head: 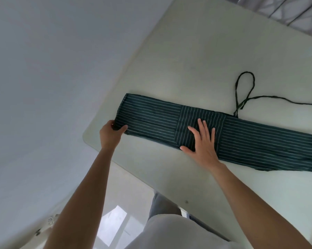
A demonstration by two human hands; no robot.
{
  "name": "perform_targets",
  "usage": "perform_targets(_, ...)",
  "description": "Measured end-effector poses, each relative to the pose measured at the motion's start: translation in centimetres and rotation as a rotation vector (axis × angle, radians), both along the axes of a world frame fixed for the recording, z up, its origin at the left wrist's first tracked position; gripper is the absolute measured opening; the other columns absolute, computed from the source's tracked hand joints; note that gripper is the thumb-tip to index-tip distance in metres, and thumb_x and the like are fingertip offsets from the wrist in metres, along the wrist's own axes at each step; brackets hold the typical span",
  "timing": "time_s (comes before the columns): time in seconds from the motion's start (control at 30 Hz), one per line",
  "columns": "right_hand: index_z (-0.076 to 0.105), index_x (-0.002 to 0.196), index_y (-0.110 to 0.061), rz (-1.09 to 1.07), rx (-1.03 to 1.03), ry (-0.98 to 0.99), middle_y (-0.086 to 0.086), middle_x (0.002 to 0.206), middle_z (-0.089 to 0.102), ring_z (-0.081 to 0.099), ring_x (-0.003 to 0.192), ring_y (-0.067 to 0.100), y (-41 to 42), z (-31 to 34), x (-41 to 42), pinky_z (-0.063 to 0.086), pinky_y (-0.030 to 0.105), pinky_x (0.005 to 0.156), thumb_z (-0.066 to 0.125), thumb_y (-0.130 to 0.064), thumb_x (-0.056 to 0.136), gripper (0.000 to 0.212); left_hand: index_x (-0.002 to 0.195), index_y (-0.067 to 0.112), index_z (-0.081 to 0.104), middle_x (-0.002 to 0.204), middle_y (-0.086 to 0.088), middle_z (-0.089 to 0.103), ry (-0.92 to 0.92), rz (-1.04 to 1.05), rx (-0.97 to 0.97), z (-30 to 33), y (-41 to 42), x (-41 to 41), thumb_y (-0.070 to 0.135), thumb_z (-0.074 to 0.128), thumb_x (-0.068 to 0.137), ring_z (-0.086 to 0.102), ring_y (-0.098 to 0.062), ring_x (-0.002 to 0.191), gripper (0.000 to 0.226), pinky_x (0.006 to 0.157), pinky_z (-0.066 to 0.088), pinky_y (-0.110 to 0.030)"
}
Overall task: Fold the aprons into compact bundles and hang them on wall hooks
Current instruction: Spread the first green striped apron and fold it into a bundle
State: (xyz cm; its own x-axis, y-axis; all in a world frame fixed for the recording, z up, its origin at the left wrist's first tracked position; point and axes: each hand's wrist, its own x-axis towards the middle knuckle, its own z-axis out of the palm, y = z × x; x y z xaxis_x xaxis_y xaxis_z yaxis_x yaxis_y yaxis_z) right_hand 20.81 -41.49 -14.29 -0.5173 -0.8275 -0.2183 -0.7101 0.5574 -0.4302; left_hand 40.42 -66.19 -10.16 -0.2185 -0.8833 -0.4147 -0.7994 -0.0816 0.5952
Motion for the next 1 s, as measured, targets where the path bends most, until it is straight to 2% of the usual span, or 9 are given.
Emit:
perform_targets(0.07, 0.044, 0.116, -0.022, -0.052, -0.143, -0.079, 0.014, 0.154, 0.017, 0.007, 0.145, 0.027, 1.0, 0.3, 0.3, -0.002, 0.051, 0.116, 0.067, -0.039, 0.082, 0.045, 0.099, 0.008, 0.065, 0.088, 0.0, 0.067, 0.134, 0.147, 0.017, 1.3, 0.7, -0.2, 0.028, 0.071, 0.081, 0.064, -0.016, 0.084, 0.027, 0.072, 0.051, -0.026)
perform_targets(0.17, 0.06, 0.1, -0.02, -0.064, -0.148, 0.085, 0.014, 0.136, 0.042, 0.031, 0.131, 0.031, 2.5, 0.5, 0.8, 0.019, 0.054, 0.111, 0.071, -0.033, 0.08, 0.026, 0.091, 0.009, 0.063, 0.081, 0.004, 0.064, 0.423, 0.268, 0.009, 4.5, 2.8, -1.9, 0.022, 0.068, 0.084, 0.061, -0.006, 0.074, 0.015, 0.072, 0.053, -0.028)
perform_targets(0.27, 0.067, 0.106, -0.022, -0.013, -0.104, 0.14, 0.007, 0.109, 0.056, 0.051, 0.105, 0.027, 3.1, 1.3, 0.9, 0.038, 0.045, 0.093, 0.072, -0.027, 0.079, 0.028, 0.091, 0.007, 0.063, 0.084, 0.004, 0.066, 0.65, 0.22, 0.03, 7.9, 6.1, -5.3, 0.015, 0.063, 0.088, 0.066, -0.008, 0.078, 0.008, 0.071, 0.056, -0.026)
perform_targets(0.37, 0.062, 0.121, -0.021, -0.037, -0.2, -0.105, -0.002, 0.108, 0.062, 0.057, 0.102, 0.018, 5.1, 3.0, -0.2, 0.042, 0.037, 0.096, 0.062, -0.017, 0.089, 0.032, 0.095, 0.007, 0.065, 0.087, -0.003, 0.068, 0.733, 0.054, 0.038, 10.1, 10.4, -10.1, 0.01, 0.063, 0.088, 0.066, -0.017, 0.082, 0.008, 0.072, 0.057, -0.029)
perform_targets(0.47, 0.058, 0.124, -0.016, -0.248, -0.356, -0.265, -0.004, 0.119, 0.062, 0.056, 0.11, 0.01, 9.1, 5.5, -2.6, 0.042, 0.026, 0.098, 0.053, -0.012, 0.094, 0.031, 0.1, 0.008, 0.065, 0.086, 0.0, 0.068, 0.696, -0.138, 0.03, 10.8, 15.9, -15.1, 0.013, 0.065, 0.087, 0.066, -0.011, 0.081, 0.014, 0.071, 0.057, -0.027)
perform_targets(0.57, 0.06, 0.12, -0.011, -0.48, -0.43, -0.189, -0.001, 0.116, 0.063, 0.056, 0.11, 0.012, 14.7, 7.6, -5.3, 0.043, 0.026, 0.095, 0.051, -0.008, 0.095, 0.027, 0.104, 0.014, 0.066, 0.09, 0.004, 0.069, 0.647, -0.358, 0.04, 9.7, 21.9, -19.7, 0.018, 0.066, 0.086, 0.067, -0.006, 0.082, 0.018, 0.076, 0.057, -0.029)
perform_targets(0.7, 0.06, 0.119, -0.011, -0.74, -0.361, -0.166, 0.001, 0.116, 0.063, 0.056, 0.108, 0.018, 21.2, 7.6, -8.3, 0.045, 0.031, 0.09, 0.049, -0.008, 0.095, 0.027, 0.105, 0.013, 0.068, 0.096, 0.0, 0.071, 0.506, -0.593, 0.088, 5.4, 29.6, -23.6, 0.017, 0.067, 0.085, 0.067, -0.009, 0.083, 0.02, 0.082, 0.055, -0.032)
perform_targets(0.87, 0.057, 0.123, -0.008, -0.813, -0.275, -0.258, 0.005, 0.117, 0.063, 0.057, 0.106, 0.017, 25.1, 6.6, -10.5, 0.039, 0.021, 0.089, 0.049, -0.014, 0.096, 0.028, 0.124, 0.02, 0.059, 0.119, 0.0, 0.062, 0.153, -0.915, 0.12, 0.7, 34.4, -23.8, 0.019, 0.062, 0.088, 0.059, -0.013, 0.106, 0.036, 0.094, 0.047, -0.035)
perform_targets(1.0, 0.055, 0.124, -0.009, -0.735, -0.23, -0.285, 0.004, 0.114, 0.063, 0.055, 0.097, 0.011, 24.1, 6.2, -12.1, 0.041, 0.023, 0.086, 0.05, -0.022, 0.096, 0.032, 0.134, 0.027, 0.047, 0.129, 0.003, 0.054, 0.195, -0.903, -0.201, 1.6, 32.7, -21.4, 0.027, 0.064, 0.086, 0.047, -0.015, 0.118, 0.051, 0.099, 0.042, -0.035)
